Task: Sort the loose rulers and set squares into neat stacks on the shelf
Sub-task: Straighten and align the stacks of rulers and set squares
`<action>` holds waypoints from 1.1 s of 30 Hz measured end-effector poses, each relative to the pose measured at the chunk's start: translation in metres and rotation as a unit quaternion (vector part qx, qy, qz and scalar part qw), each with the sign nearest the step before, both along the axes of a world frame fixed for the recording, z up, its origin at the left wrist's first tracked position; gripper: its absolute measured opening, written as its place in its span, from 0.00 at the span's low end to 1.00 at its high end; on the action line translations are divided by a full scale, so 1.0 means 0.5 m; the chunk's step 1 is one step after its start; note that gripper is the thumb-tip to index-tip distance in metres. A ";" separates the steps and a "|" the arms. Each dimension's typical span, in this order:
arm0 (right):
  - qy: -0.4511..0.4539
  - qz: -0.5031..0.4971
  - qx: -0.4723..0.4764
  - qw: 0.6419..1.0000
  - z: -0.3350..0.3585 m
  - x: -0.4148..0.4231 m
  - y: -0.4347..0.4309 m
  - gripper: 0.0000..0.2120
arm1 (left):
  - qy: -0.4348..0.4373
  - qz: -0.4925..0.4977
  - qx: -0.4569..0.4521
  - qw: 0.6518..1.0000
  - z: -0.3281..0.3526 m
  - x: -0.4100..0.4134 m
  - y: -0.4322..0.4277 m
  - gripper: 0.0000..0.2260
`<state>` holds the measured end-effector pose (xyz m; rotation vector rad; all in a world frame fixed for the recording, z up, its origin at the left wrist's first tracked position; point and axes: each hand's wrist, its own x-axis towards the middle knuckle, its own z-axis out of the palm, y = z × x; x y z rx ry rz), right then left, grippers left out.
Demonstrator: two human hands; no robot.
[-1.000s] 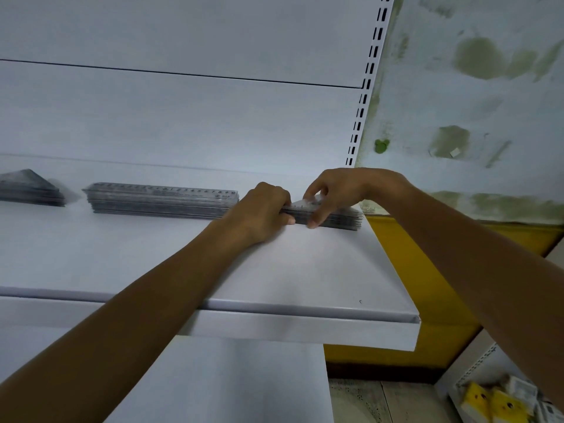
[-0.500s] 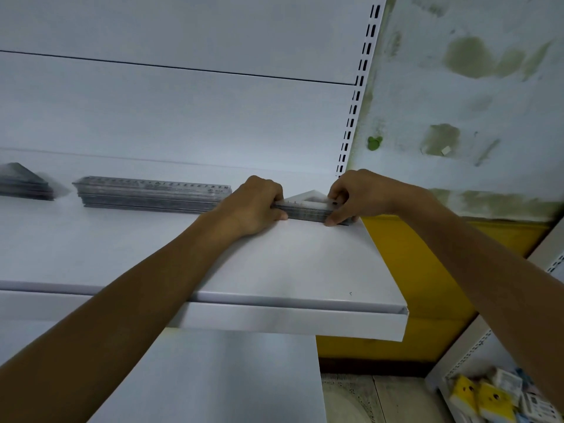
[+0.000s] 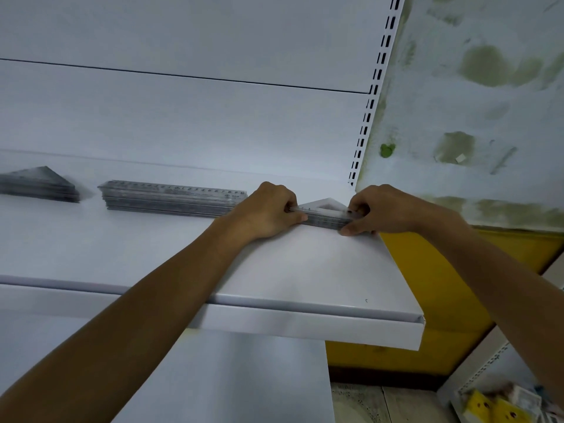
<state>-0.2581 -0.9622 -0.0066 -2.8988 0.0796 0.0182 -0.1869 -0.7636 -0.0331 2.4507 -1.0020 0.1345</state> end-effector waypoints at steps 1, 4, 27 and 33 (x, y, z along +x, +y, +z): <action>0.001 -0.004 -0.001 1.000 0.001 -0.001 0.000 0.15 | -0.004 0.004 0.001 1.000 -0.001 0.002 0.001 0.14; 0.004 -0.030 -0.004 1.000 0.004 -0.005 0.001 0.22 | -0.030 0.023 -0.010 0.999 0.003 0.006 0.006 0.21; -0.154 -0.169 0.310 0.923 -0.034 0.056 0.377 0.10 | 0.116 0.143 -0.285 0.941 -0.011 0.102 0.512 0.10; -0.153 -0.205 0.330 0.909 -0.066 0.050 0.398 0.09 | 0.143 0.114 -0.207 0.961 -0.045 0.100 0.511 0.14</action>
